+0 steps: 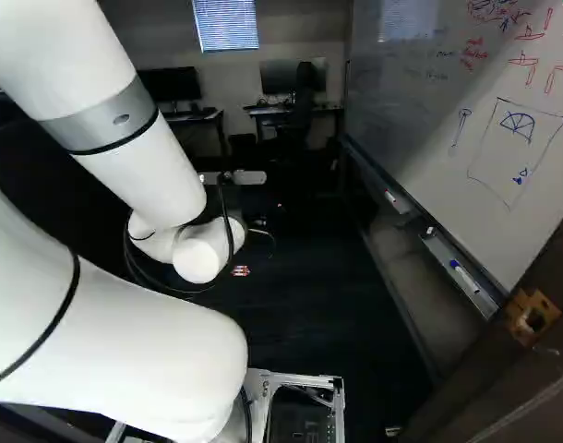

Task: Open the door and move inside

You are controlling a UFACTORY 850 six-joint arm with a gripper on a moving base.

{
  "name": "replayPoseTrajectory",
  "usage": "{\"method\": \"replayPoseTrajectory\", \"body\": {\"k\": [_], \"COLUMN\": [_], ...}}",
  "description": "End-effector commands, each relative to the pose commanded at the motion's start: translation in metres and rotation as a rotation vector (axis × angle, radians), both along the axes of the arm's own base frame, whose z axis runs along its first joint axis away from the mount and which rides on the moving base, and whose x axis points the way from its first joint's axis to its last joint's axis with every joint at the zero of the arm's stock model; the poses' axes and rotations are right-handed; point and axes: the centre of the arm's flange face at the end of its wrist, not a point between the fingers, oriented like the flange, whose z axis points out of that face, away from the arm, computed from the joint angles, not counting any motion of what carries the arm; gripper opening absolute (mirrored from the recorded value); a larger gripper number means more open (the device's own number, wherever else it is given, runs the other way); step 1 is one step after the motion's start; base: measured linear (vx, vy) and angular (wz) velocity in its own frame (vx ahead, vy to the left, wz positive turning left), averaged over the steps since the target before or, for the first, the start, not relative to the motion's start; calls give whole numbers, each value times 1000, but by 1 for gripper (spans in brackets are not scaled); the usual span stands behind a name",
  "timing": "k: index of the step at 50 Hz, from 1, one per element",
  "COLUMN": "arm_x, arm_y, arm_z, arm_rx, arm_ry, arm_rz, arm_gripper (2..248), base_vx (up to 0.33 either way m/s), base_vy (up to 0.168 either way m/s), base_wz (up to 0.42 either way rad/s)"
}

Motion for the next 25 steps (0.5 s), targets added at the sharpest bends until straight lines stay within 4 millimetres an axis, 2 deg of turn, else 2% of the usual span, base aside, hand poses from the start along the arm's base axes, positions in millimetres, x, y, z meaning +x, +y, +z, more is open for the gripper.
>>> {"method": "replayPoseTrajectory", "body": {"k": [25], "arm_x": [0], "arm_y": [0], "arm_z": [0], "arm_rx": [0], "arm_ry": [0], "arm_rz": [0], "arm_gripper": [247], "base_vx": [183], "base_vy": [3], "base_wz": [-12]}}
